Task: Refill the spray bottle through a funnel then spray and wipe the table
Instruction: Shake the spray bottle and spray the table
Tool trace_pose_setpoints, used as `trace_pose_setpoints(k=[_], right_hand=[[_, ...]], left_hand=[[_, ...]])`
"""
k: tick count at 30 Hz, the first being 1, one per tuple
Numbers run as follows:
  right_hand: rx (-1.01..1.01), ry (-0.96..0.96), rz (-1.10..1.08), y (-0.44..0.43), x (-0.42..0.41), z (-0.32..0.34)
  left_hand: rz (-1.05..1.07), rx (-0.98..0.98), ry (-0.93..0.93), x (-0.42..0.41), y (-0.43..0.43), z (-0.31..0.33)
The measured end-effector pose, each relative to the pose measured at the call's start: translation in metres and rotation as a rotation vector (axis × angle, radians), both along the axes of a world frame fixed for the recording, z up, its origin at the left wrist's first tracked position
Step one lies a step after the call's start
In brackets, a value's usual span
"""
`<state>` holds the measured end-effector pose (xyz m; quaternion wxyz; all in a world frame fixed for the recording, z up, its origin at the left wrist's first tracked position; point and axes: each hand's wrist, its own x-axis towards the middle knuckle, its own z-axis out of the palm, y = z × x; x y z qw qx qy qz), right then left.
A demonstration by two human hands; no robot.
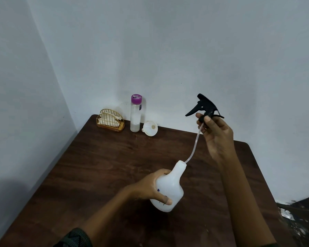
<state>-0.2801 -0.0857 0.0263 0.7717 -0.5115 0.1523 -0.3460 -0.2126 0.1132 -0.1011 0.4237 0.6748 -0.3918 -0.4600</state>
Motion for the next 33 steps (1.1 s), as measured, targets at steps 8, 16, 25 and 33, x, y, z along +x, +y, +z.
trace_pose_setpoints(k=[8,16,25,33], right_hand=[[0.082,0.076,0.075,0.02,-0.007,-0.038],[0.026,0.207,0.129,0.033,-0.017,-0.06],[-0.06,0.257,0.176,0.041,-0.024,-0.072],[-0.264,0.452,-0.131,0.058,-0.021,-0.08]], left_hand=[[0.065,-0.062,-0.014,-0.002,-0.004,0.001],[0.122,-0.108,-0.011,-0.001,-0.007,0.004],[0.154,-0.151,-0.066,-0.001,-0.009,0.007],[0.168,-0.144,-0.197,-0.006,-0.01,-0.003]])
